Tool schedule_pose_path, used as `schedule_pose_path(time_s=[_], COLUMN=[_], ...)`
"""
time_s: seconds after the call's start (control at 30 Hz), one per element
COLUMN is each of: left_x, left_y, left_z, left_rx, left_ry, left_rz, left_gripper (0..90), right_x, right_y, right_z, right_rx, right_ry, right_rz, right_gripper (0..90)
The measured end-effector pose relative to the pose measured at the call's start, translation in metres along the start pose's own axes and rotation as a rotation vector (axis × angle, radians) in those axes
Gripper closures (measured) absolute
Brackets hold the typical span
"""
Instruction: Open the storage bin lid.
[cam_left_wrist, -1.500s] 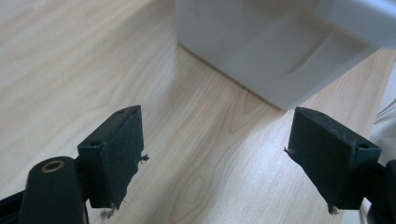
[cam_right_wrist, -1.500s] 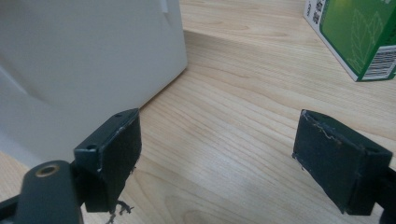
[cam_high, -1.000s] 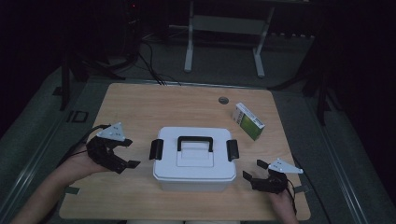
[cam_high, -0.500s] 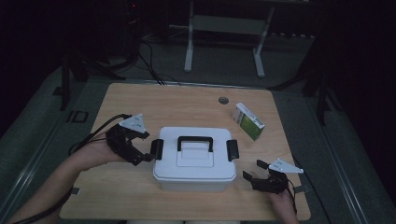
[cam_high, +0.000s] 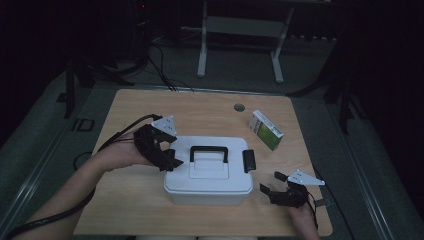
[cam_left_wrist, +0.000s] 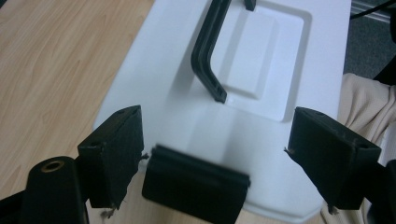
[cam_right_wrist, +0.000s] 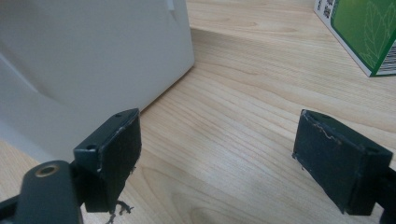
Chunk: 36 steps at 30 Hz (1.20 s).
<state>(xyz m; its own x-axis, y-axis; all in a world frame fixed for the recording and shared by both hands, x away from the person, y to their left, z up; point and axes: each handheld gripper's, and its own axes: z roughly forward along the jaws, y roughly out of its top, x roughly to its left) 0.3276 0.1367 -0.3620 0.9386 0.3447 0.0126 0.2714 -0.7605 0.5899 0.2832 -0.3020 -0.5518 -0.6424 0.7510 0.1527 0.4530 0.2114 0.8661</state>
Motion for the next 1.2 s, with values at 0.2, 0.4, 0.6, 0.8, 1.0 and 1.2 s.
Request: schedule_pose_path(time_s=[0.2,0.4,0.6,0.8,1.0,1.2], left_x=[0.003,0.004,0.008,0.010,0.009,0.007], left_y=[0.013,0.028,0.043,0.058,0.068,0.075], left_z=[0.007,0.016,0.026,0.037,0.052,0.062], left_rx=[0.004,0.019,0.022,0.054,0.106,0.145], left_ry=[-0.012,-0.032,-0.059,-0.081,-0.107,-0.125], left_rz=[0.019,0.048,0.072,0.097,0.132,0.150], left_gripper=[21.2,24.7,39.7,48.0,55.7,64.7], right_x=[0.000,0.000,0.000,-0.001,-0.001,-0.002], right_y=[0.000,0.000,0.000,0.000,0.000,0.000], right_z=[0.000,0.000,0.000,-0.001,-0.002,-0.002], right_rx=[0.001,0.000,0.000,-0.004,-0.008,-0.011], right_ry=[0.003,0.008,0.015,0.020,0.024,0.027], right_rz=[0.000,0.000,-0.001,0.002,0.005,0.006], right_gripper=[14.9,14.9,14.9,14.9,14.9,14.9])
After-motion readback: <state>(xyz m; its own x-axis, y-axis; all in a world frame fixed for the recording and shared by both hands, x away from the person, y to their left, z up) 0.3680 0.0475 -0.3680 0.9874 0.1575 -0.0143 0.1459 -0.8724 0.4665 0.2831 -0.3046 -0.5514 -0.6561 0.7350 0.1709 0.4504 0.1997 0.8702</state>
